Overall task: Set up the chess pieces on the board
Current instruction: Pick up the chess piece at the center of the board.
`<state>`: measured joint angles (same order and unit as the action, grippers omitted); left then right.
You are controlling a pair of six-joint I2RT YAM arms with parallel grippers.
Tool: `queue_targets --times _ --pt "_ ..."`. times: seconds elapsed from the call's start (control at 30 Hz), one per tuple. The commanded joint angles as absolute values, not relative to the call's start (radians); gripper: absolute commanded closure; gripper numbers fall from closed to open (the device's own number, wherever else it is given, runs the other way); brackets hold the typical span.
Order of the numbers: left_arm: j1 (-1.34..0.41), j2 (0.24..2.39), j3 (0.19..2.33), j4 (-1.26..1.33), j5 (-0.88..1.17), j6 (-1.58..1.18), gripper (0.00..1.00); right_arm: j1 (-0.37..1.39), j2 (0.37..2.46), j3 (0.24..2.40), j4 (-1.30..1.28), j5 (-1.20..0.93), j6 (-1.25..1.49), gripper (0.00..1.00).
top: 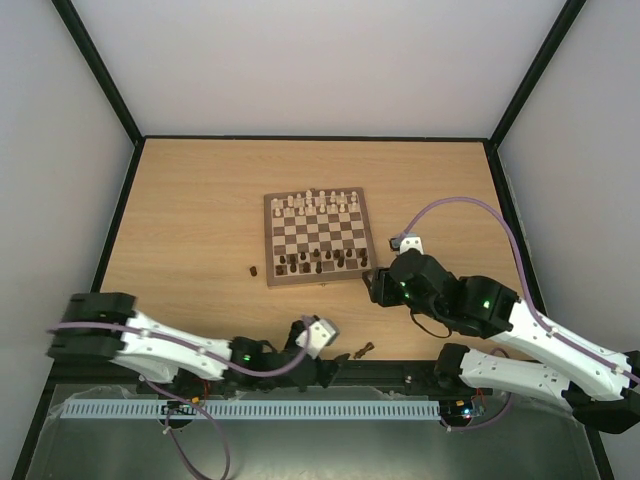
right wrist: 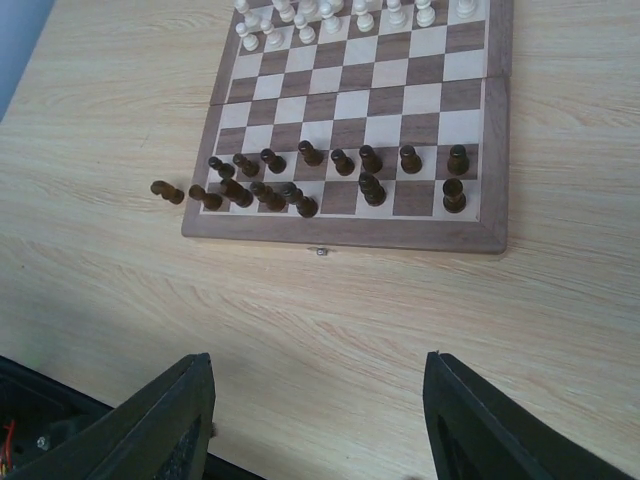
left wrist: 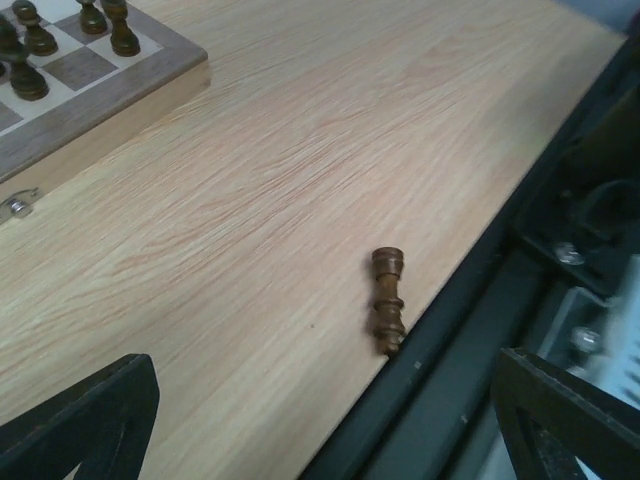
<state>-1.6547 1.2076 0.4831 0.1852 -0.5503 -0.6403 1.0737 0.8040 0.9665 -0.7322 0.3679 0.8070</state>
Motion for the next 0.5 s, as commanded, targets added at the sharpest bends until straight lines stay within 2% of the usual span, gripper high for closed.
queue_targets --times 0.0,0.33,0.47 --pt "-1.678 1.430 0.596 0.318 -0.699 -0.587 0.08 1.070 0.782 0.970 -0.729 0.372 0.776 0.41" --pt "-1.617 1.574 0.644 0.449 -0.539 -0.560 0.37 1.064 0.725 0.937 -0.741 0.372 0.769 0.41" --pt "-1.620 1.603 0.647 0.473 -0.475 -0.571 0.43 1.062 0.721 0.936 -0.741 0.368 0.762 0.41"
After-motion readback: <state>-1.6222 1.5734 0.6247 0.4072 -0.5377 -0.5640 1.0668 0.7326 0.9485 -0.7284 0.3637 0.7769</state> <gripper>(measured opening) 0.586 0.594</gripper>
